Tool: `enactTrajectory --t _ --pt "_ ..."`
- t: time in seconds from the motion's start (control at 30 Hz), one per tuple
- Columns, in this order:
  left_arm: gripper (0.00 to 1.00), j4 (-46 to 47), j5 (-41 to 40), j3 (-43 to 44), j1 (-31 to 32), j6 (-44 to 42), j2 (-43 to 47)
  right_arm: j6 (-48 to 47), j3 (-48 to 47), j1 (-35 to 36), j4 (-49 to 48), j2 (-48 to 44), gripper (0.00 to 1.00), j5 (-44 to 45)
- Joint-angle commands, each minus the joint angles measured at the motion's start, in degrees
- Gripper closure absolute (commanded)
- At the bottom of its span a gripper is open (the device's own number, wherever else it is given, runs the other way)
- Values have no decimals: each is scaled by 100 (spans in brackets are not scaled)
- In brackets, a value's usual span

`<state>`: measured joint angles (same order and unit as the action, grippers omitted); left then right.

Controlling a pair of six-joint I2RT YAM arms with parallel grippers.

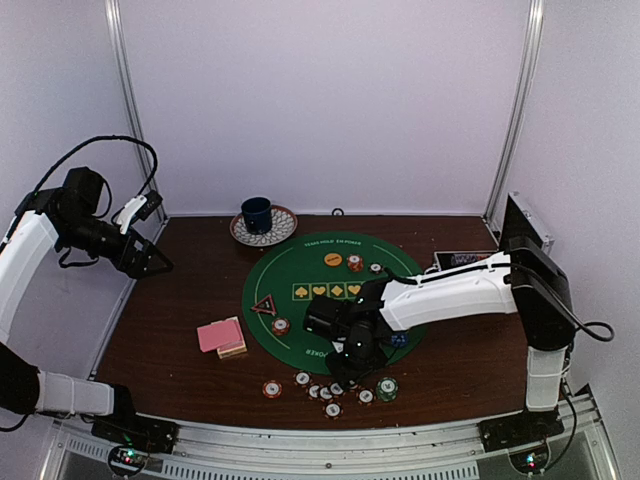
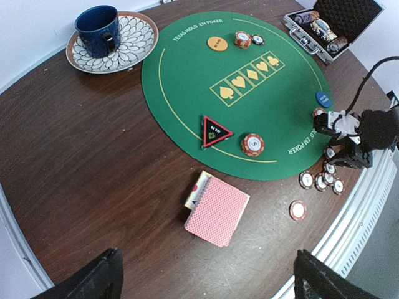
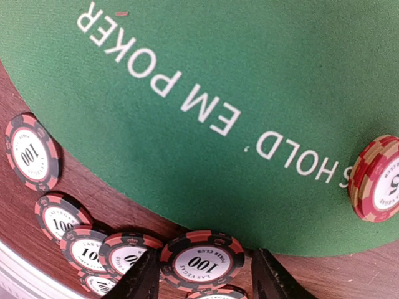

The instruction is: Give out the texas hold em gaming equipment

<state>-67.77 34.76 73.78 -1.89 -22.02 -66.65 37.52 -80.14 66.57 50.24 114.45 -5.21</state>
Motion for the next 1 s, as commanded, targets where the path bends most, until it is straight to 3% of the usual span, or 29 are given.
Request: enactTrajectory --t 0.0,0.17,0.4,0.73,0.97 --pt "2 11 110 128 -30 84 5 92 407 -14 13 203 47 -325" --pt "2 18 36 136 -30 84 15 57 455 -94 -100 24 61 -200" --pt "2 11 48 154 -31 101 44 -193 120 -160 218 -276 68 293" --pt "2 18 22 128 -31 102 77 -665 -524 -573 702 -514 71 867" --pt "2 18 17 117 -31 104 100 -978 -903 -886 642 -158 73 916"
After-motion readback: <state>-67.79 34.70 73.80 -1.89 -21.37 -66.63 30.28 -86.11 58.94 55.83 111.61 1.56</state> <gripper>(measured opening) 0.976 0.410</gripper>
